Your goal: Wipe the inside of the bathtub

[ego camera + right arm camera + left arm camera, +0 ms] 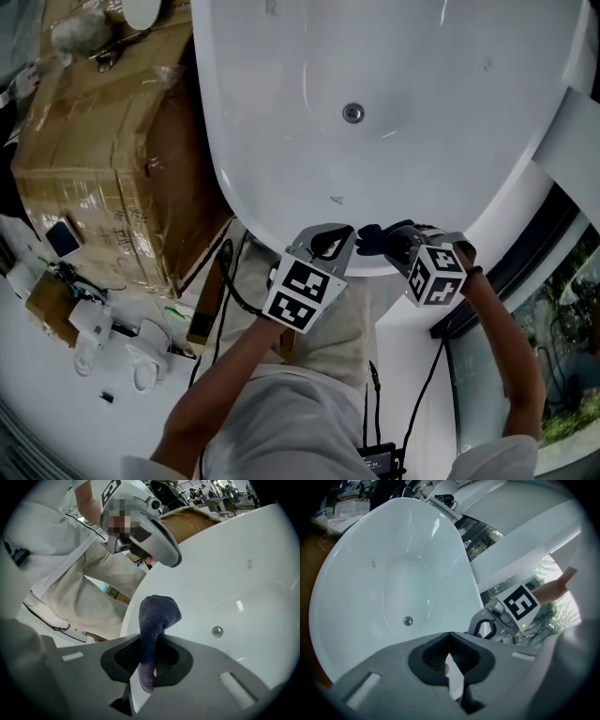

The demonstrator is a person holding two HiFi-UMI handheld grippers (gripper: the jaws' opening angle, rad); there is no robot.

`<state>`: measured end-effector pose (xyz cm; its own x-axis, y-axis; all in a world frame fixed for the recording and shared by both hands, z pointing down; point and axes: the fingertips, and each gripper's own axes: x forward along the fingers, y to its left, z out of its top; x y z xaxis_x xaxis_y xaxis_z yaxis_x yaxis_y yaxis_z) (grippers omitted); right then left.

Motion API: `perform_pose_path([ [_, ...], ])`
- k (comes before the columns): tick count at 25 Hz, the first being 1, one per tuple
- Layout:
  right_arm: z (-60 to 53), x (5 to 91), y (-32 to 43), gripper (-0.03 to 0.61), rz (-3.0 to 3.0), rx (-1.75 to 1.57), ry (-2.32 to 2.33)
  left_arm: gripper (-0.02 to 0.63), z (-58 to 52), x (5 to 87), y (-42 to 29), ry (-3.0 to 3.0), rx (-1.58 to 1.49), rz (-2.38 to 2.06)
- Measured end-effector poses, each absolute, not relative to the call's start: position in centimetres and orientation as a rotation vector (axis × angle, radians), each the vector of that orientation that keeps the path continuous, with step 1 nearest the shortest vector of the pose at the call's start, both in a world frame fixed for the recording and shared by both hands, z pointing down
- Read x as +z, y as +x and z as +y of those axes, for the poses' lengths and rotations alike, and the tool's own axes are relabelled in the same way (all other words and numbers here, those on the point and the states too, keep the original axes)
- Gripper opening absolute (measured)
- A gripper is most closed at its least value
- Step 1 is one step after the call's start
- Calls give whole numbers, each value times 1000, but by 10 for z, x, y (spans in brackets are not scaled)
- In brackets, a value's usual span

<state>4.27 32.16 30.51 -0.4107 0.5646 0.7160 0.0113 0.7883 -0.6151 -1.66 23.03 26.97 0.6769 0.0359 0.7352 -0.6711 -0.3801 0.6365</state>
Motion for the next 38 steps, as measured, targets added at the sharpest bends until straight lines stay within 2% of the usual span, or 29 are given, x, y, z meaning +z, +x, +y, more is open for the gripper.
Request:
perform_pose_path([
  [16, 387, 328, 31, 50, -1807, 787, -649, -2, 245, 279, -24, 1780, 837, -474],
  [38, 384, 372, 13, 49, -1773, 803, -615, -2, 249, 295, -30, 1755, 827, -476],
])
